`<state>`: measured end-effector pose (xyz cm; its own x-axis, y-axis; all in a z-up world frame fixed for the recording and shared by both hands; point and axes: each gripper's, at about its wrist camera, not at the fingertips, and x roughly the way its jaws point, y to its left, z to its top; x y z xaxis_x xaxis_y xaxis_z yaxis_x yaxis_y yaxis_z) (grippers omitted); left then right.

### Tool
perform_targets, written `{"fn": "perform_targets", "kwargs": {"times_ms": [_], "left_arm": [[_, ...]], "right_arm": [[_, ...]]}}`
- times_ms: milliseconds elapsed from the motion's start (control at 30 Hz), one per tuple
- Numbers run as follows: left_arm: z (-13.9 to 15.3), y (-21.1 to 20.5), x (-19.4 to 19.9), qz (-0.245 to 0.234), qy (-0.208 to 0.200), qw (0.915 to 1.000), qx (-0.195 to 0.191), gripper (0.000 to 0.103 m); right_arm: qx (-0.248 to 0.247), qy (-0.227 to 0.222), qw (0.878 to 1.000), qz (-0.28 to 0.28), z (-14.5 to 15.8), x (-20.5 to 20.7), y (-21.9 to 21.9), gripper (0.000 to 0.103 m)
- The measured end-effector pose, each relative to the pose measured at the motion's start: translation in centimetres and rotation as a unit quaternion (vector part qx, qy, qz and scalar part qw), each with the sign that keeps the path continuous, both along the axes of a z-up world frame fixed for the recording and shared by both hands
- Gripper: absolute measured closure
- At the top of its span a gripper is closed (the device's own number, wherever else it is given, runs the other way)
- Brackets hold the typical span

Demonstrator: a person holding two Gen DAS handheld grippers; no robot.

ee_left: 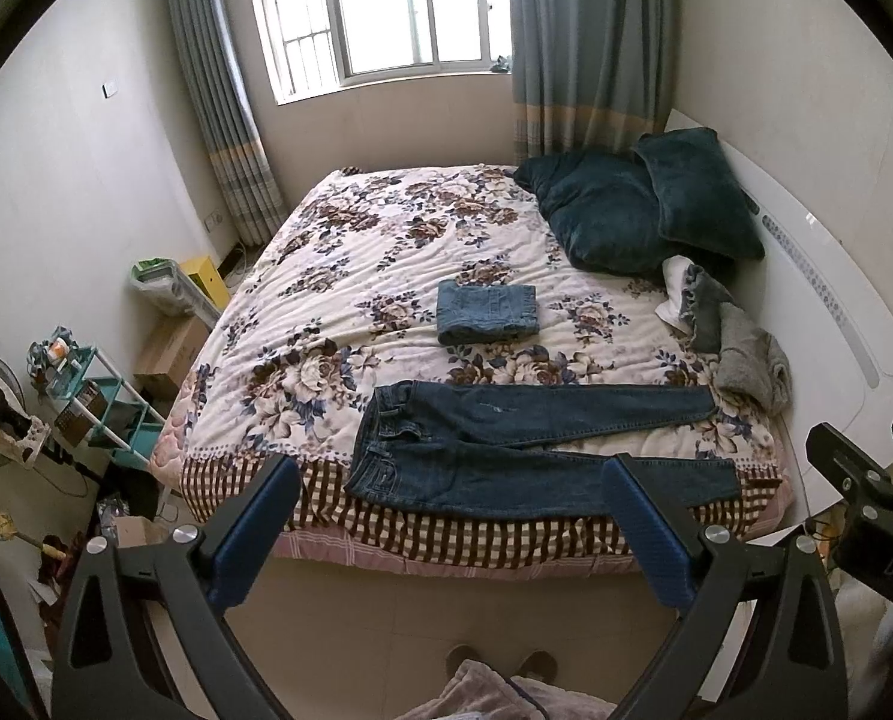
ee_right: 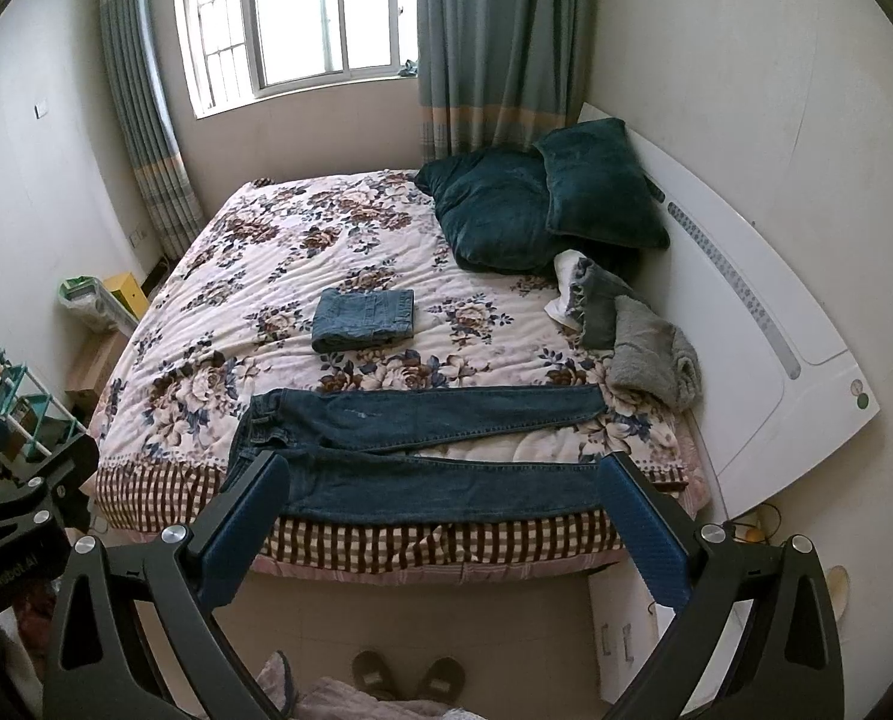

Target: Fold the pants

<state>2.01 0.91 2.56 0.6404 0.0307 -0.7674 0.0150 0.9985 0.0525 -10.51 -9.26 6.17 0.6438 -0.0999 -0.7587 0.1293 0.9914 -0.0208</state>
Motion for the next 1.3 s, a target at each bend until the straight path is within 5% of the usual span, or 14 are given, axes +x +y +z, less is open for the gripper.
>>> {"fn": "perform_targets", "kwargs": {"times_ms": [700, 933, 1300], "left_arm": [[-2.5, 1.5, 2.7, 0.021, -0.01, 0.9993, 0.031, 0.0], [-8.0, 2.9, 7.5, 0.018, 0.024, 0.9988, 0.04, 0.0], [-16.9, 0.3, 18.2, 0.014, 0.113, 0.9917, 0.06, 0.0]], "right_arm": [[0.014, 0.002, 1.0, -0.025, -2.0, 1.9, 0.6, 0.0], [0.02, 0.018, 0.998, -0.063, -7.7, 6.9, 0.6, 0.0], [0.015, 0.11, 0.991, -0.072, -19.4, 19.8, -1.9, 0.0]]}}
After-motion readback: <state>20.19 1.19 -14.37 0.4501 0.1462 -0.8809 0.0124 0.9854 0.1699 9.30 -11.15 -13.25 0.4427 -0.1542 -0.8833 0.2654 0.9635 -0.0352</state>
